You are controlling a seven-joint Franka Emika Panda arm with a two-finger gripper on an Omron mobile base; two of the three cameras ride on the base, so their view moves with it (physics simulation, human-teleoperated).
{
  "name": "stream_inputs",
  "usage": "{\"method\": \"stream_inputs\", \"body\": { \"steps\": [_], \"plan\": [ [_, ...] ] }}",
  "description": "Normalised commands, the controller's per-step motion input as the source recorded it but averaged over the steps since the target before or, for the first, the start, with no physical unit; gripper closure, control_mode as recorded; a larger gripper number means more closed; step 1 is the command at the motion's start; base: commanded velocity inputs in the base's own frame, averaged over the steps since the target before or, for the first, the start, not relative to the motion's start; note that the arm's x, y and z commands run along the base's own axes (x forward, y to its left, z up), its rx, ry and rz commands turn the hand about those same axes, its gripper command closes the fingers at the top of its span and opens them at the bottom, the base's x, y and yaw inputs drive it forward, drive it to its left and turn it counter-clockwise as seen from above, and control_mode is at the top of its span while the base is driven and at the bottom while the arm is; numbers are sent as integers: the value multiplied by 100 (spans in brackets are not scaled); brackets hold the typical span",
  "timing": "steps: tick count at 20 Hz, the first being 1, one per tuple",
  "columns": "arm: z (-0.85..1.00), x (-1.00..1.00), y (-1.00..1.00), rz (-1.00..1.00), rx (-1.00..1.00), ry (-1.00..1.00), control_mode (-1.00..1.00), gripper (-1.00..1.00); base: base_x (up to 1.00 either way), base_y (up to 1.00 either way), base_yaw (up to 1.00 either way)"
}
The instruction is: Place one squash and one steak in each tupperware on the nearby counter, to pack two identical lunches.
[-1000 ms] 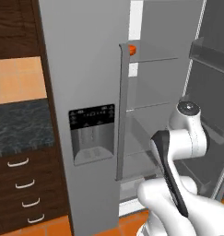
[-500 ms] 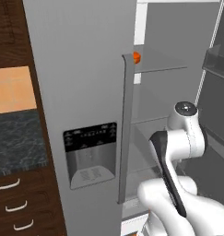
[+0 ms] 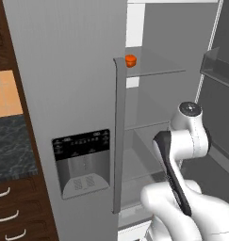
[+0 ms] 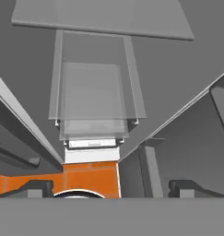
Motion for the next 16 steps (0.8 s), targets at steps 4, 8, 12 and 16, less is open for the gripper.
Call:
{"method": "stream_inputs", "body": {
  "steps": [4, 8, 12, 16],
  "plan": [
    [78, 45, 0, 4, 3, -6, -100, -100, 0, 0, 0],
    [100, 48, 2, 16, 1, -18, -100, -100, 0, 0, 0],
    [96, 49, 7, 24, 3, -31, -100, -100, 0, 0, 0],
    [83, 50, 15, 29, 3, -41, -100, -100, 0, 0, 0]
  ]
}}
